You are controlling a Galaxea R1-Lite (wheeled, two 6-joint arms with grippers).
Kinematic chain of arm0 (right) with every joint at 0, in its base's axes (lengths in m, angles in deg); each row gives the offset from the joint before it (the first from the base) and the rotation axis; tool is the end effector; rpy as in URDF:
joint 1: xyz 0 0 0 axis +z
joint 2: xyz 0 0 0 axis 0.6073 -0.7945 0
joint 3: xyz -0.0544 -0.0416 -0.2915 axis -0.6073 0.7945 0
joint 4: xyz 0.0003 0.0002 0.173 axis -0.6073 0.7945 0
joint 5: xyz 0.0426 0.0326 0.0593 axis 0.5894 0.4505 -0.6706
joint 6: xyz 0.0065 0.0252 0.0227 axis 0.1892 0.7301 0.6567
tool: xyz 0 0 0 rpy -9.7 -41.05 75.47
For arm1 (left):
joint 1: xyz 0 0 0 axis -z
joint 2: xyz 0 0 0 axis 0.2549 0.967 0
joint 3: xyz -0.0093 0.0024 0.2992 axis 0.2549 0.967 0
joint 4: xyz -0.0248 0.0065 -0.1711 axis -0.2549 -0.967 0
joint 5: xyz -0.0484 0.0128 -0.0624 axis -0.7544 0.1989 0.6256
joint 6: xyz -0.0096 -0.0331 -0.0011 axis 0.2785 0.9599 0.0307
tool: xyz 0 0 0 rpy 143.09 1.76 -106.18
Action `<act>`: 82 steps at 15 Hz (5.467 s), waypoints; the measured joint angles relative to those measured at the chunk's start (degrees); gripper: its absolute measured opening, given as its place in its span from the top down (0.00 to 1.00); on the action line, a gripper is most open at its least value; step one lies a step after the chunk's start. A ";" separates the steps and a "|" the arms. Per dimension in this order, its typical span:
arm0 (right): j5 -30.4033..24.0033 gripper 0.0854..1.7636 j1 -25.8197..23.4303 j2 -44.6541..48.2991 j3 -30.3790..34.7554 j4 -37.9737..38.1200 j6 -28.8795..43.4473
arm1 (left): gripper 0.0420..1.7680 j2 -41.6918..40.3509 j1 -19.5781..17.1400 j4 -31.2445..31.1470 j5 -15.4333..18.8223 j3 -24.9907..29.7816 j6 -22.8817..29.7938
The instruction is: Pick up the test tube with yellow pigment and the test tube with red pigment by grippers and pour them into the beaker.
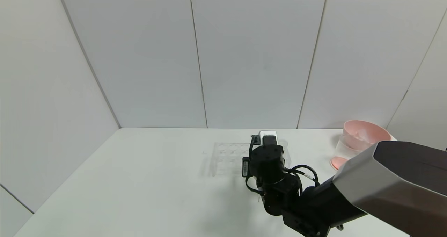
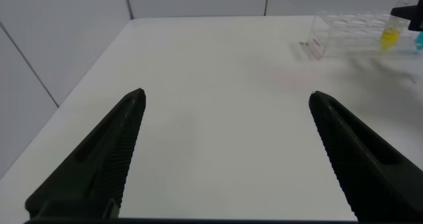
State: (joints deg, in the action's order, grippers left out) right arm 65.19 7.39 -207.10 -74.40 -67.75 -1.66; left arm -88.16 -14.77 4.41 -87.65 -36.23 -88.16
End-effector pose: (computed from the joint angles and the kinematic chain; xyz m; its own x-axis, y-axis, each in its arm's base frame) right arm 0.3152 0.2833 0.0792 0.9671 0.1026 -0.2328 -0.0837 0.9924 0.0896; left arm -0.0292 -0.0001 0.0757 1.0000 -0.0016 0.0014 0.0016 1.0000 0.0000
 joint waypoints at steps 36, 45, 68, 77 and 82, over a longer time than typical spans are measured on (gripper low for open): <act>-46.03 0.75 -61.51 27.21 24.04 -12.76 -33.52 | 0.00 0.00 0.00 0.00 0.00 0.00 0.00; -55.56 0.75 -61.79 25.00 27.88 -17.63 -54.69 | 0.00 0.00 0.00 0.00 0.00 0.00 0.00; -57.31 0.75 -59.59 21.77 27.65 -19.19 -96.48 | 0.00 0.00 0.00 0.00 -0.02 0.00 0.00; -49.96 0.75 -57.55 21.18 27.66 -18.92 -105.70 | 0.00 0.00 0.00 0.00 -0.02 0.00 0.00; -49.19 0.75 -56.80 20.97 27.99 -19.03 -107.12 | 0.00 0.00 0.00 0.00 0.00 0.00 0.00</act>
State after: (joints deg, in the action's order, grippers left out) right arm 16.00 -49.40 -186.13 -46.41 -86.78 -108.77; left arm -88.16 -14.77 4.41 -87.65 -36.23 -88.16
